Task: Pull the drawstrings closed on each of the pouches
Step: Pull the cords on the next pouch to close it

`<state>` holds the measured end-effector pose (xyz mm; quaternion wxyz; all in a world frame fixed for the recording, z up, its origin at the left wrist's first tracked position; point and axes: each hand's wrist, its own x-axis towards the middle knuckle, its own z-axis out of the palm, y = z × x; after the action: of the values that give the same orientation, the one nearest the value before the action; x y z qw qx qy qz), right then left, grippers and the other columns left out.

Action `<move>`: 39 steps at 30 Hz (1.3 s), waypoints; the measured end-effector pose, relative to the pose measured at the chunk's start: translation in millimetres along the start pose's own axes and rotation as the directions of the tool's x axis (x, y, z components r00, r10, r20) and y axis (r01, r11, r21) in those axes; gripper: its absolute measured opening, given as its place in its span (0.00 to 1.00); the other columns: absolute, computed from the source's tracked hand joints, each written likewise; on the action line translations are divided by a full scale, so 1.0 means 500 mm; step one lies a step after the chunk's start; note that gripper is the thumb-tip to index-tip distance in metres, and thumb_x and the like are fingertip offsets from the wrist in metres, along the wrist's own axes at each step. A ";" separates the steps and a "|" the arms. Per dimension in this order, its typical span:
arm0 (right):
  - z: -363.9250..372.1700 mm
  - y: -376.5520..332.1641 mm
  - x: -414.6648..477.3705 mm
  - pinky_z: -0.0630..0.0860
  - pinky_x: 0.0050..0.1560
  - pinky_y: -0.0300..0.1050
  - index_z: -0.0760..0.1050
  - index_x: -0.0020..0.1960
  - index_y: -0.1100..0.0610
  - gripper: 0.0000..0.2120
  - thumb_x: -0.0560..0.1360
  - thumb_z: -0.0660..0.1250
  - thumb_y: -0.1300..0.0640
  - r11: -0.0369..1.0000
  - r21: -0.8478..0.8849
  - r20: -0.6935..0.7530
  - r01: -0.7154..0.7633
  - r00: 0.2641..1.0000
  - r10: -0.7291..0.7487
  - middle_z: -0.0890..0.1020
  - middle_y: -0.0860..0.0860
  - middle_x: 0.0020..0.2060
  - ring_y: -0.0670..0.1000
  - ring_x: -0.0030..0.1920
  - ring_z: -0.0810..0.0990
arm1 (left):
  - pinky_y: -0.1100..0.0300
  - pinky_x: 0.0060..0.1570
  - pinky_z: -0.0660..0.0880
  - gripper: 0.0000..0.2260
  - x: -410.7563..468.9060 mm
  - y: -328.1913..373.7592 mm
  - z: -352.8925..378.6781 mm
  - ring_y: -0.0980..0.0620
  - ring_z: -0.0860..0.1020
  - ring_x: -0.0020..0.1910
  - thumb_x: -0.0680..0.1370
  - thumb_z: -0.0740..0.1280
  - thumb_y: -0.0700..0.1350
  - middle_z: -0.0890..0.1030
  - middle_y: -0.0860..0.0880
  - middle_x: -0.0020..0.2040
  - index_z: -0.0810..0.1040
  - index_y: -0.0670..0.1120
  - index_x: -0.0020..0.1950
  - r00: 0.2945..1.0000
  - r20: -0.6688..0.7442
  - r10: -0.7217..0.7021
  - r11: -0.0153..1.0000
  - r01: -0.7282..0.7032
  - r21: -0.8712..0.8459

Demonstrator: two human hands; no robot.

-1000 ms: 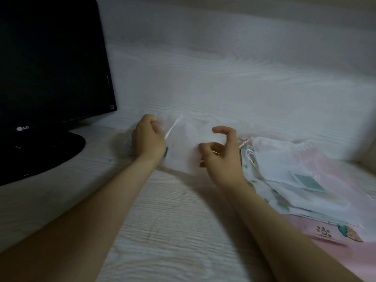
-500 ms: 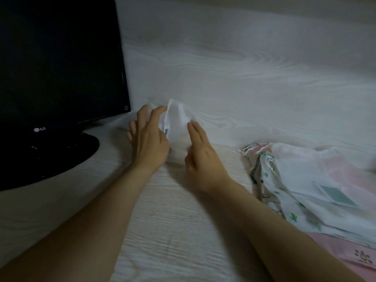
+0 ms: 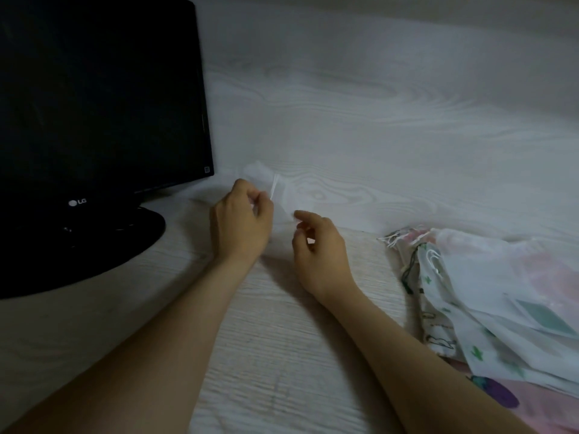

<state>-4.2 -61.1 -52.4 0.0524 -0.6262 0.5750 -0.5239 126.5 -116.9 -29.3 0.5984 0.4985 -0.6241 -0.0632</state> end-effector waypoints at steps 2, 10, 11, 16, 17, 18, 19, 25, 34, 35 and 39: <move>-0.005 -0.007 -0.002 0.80 0.51 0.44 0.71 0.69 0.48 0.18 0.81 0.65 0.58 0.991 0.126 -0.049 -0.055 0.997 0.062 0.77 0.54 0.55 0.50 0.50 0.81 | 0.76 0.39 0.69 0.04 0.005 -0.001 -0.001 0.53 0.79 0.44 0.83 0.68 0.43 0.82 0.50 0.45 0.76 0.46 0.50 1.000 -0.012 0.023 0.995 -0.024 -0.095; -0.037 -0.021 0.008 0.79 0.35 0.39 0.66 0.70 0.46 0.21 0.81 0.66 0.60 0.775 0.506 0.063 -0.378 0.912 0.404 0.82 0.56 0.53 0.50 0.37 0.86 | 0.75 0.57 0.72 0.28 0.019 0.014 -0.006 0.55 0.77 0.65 0.76 0.64 0.31 0.79 0.53 0.68 0.79 0.53 0.72 0.958 0.269 -0.103 0.912 0.199 -0.359; -0.040 -0.019 0.006 0.78 0.35 0.39 0.68 0.69 0.46 0.23 0.79 0.66 0.64 0.784 0.507 0.063 -0.357 0.923 0.379 0.82 0.58 0.53 0.52 0.37 0.86 | 0.70 0.59 0.75 0.28 0.020 0.013 -0.007 0.55 0.78 0.63 0.76 0.64 0.31 0.80 0.54 0.67 0.79 0.55 0.72 0.946 0.300 -0.122 0.890 0.238 -0.390; -0.052 -0.024 0.015 0.79 0.38 0.45 0.81 0.63 0.52 0.25 0.73 0.66 0.72 0.687 0.588 0.245 -0.427 0.904 0.351 0.84 0.60 0.53 0.54 0.38 0.85 | 0.67 0.45 0.79 0.29 0.029 0.019 -0.027 0.56 0.79 0.56 0.76 0.62 0.31 0.79 0.53 0.66 0.82 0.58 0.68 0.887 0.409 -0.214 0.752 0.417 -0.511; -0.051 -0.025 0.017 0.79 0.40 0.45 0.82 0.63 0.51 0.23 0.74 0.65 0.71 0.652 0.609 0.274 -0.452 0.891 0.362 0.85 0.59 0.52 0.54 0.41 0.84 | 0.64 0.46 0.79 0.29 0.030 0.020 -0.029 0.54 0.79 0.57 0.76 0.61 0.32 0.78 0.52 0.67 0.82 0.59 0.68 0.870 0.435 -0.232 0.721 0.454 -0.523; -0.050 -0.026 0.018 0.80 0.42 0.45 0.82 0.63 0.50 0.22 0.75 0.65 0.69 0.621 0.625 0.290 -0.474 0.879 0.379 0.85 0.58 0.52 0.55 0.45 0.84 | 0.60 0.47 0.79 0.29 0.032 0.019 -0.031 0.51 0.79 0.58 0.76 0.60 0.33 0.77 0.52 0.68 0.83 0.61 0.66 0.851 0.464 -0.246 0.691 0.490 -0.532; -0.047 -0.025 0.021 0.81 0.43 0.45 0.83 0.62 0.49 0.21 0.76 0.64 0.68 0.591 0.639 0.303 -0.493 0.867 0.395 0.85 0.57 0.53 0.55 0.48 0.84 | 0.57 0.49 0.80 0.29 0.033 0.017 -0.034 0.48 0.79 0.60 0.76 0.60 0.34 0.77 0.52 0.69 0.83 0.62 0.65 0.832 0.493 -0.253 0.662 0.521 -0.539; -0.043 -0.023 0.029 0.83 0.46 0.50 0.85 0.58 0.52 0.19 0.80 0.60 0.68 0.535 0.692 0.335 -0.486 0.871 0.358 0.88 0.55 0.47 0.54 0.47 0.86 | 0.59 0.45 0.78 0.28 0.028 0.012 -0.036 0.48 0.80 0.57 0.73 0.60 0.32 0.81 0.52 0.62 0.86 0.59 0.60 0.793 0.561 -0.237 0.696 0.541 -0.471; -0.013 0.013 0.014 0.74 0.70 0.50 0.58 0.83 0.53 0.40 0.73 0.63 0.70 0.995 0.099 0.196 -0.025 0.981 0.006 0.65 0.45 0.77 0.49 0.70 0.73 | 0.49 0.53 0.81 0.23 0.001 -0.014 -0.019 0.47 0.80 0.55 0.74 0.69 0.40 0.76 0.54 0.66 0.77 0.57 0.66 0.952 0.306 0.028 0.985 -0.077 0.152; -0.010 0.013 0.011 0.68 0.76 0.56 0.51 0.85 0.51 0.44 0.73 0.63 0.69 0.998 0.070 0.265 -0.007 0.964 -0.012 0.54 0.38 0.80 0.53 0.79 0.63 | 0.48 0.53 0.80 0.23 0.002 -0.019 -0.016 0.45 0.80 0.56 0.75 0.69 0.41 0.73 0.53 0.69 0.76 0.56 0.68 0.950 0.311 0.025 0.972 -0.096 0.215; -0.010 0.011 -0.002 0.55 0.81 0.51 0.48 0.85 0.55 0.41 0.77 0.65 0.66 0.989 -0.147 0.350 0.036 0.936 0.018 0.44 0.54 0.84 0.56 0.82 0.46 | 0.47 0.64 0.69 0.26 -0.007 -0.031 -0.003 0.39 0.69 0.67 0.76 0.74 0.46 0.62 0.44 0.74 0.70 0.52 0.71 0.944 0.320 -0.076 0.801 -0.134 0.584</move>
<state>-11.1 -59.2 -54.4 0.1041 -0.7143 0.5916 -0.3591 135.7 -121.4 -41.8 0.2993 0.6342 -0.7100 0.0642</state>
